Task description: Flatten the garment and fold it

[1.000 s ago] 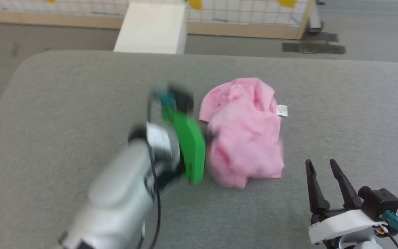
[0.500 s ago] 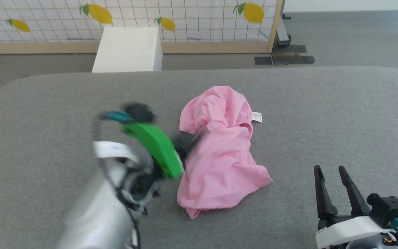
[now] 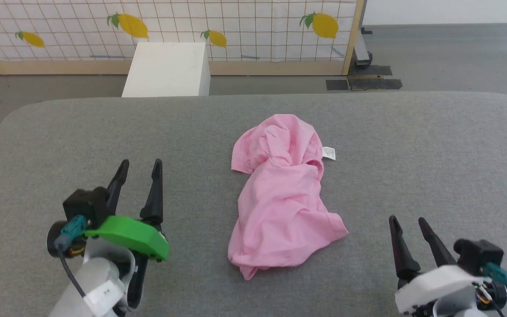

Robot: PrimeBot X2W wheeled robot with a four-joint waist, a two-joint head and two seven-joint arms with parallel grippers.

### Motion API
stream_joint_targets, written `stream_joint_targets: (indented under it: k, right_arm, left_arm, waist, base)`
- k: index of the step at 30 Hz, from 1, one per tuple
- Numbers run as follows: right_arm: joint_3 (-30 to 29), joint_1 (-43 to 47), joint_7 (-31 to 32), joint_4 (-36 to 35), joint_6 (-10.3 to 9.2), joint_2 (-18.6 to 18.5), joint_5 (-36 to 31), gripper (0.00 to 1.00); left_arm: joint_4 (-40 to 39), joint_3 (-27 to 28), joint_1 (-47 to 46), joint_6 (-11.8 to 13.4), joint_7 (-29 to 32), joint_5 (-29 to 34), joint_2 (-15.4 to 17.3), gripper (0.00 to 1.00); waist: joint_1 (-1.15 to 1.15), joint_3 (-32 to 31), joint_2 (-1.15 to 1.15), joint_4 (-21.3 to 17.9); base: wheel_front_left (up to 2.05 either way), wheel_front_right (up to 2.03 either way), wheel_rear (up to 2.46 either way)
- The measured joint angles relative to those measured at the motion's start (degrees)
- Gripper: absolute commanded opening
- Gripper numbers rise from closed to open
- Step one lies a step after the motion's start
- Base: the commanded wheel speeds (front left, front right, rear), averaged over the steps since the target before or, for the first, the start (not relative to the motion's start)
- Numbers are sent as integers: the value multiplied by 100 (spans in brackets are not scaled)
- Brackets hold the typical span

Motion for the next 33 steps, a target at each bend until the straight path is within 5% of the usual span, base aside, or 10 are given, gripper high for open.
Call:
stream_joint_targets:
  k: [12, 18, 19, 20, 21, 26, 33]
  right_arm:
    - [1152, -1808, 3874, 582, 0, -3, -499, 100]
    - [1221, -1891, 4803, 717, 0, 7, -877, 100]
    - [1201, -1886, 4890, 753, 0, 7, -877, 96]
    - [1189, -1879, 4919, 772, 0, 7, -872, 31]
    - [1179, -1878, 4908, 769, 0, 2, -853, 0]
    - [782, -1884, 4412, 524, 0, 15, -569, 0]
    - [-1220, -1873, 3995, -38, 0, -44, -950, 0]
  left_arm:
    - [-590, 479, 757, 52, -23, 282, -464, 100]
    - [-598, 519, 758, 0, -24, 327, -519, 100]
    - [-591, 523, 757, -5, -23, 334, -530, 100]
    - [-578, 528, 756, -31, -24, 334, -538, 100]
    - [-560, 531, 755, -52, -23, 334, -543, 100]
    - [-521, 583, 744, -126, -23, 343, -611, 100]
    - [-515, 576, 737, -231, -24, 442, -701, 100]
  waist:
    - [0, 343, 0, 225]
    - [0, 517, 0, 441]
    - [0, 547, 0, 468]
    - [0, 574, 0, 491]
    - [0, 592, 0, 507]
    - [0, 632, 0, 501]
    - [0, 513, 0, 449]
  base:
    - [0, 0, 0]
    - [0, 0, 0]
    - [0, 0, 0]
    - [0, 0, 0]
    - [0, 0, 0]
    - [0, 0, 0]
    - [0, 0, 0]
